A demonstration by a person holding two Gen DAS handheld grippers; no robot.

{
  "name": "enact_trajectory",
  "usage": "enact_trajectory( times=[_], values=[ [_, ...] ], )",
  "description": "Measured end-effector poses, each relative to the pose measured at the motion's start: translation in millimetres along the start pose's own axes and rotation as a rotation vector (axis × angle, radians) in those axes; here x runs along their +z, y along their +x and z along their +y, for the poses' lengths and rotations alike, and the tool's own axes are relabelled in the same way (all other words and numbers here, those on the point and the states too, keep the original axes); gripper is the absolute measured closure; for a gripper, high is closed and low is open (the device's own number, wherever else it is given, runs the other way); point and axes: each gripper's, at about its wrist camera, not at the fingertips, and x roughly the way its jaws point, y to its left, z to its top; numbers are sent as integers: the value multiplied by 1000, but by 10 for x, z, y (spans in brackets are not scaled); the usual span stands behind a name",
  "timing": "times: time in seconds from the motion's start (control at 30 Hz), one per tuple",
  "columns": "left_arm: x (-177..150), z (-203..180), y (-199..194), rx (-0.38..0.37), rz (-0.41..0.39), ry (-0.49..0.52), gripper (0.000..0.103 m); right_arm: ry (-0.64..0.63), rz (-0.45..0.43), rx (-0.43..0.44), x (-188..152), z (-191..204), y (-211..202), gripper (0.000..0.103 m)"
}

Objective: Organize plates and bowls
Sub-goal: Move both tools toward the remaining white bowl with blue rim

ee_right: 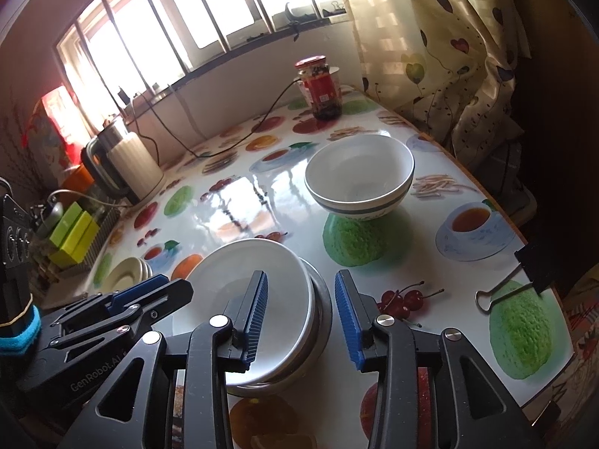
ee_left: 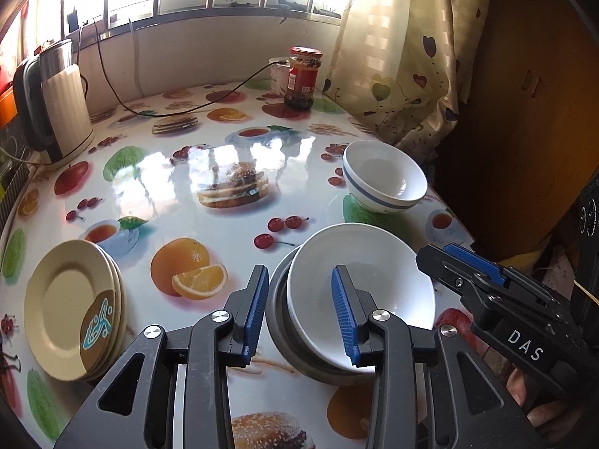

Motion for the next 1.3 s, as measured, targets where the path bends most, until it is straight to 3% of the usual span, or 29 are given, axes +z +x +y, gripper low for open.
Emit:
enact_trajectory(
  times=[0.43,1.3],
  values=[
    [223,-75,29,-48,-15,19,67,6,-30,-40,159,-87,-38,60],
    [619,-279,310,-39,-26,87,67,40,-62,-103,527,-411,80,59]
  ],
)
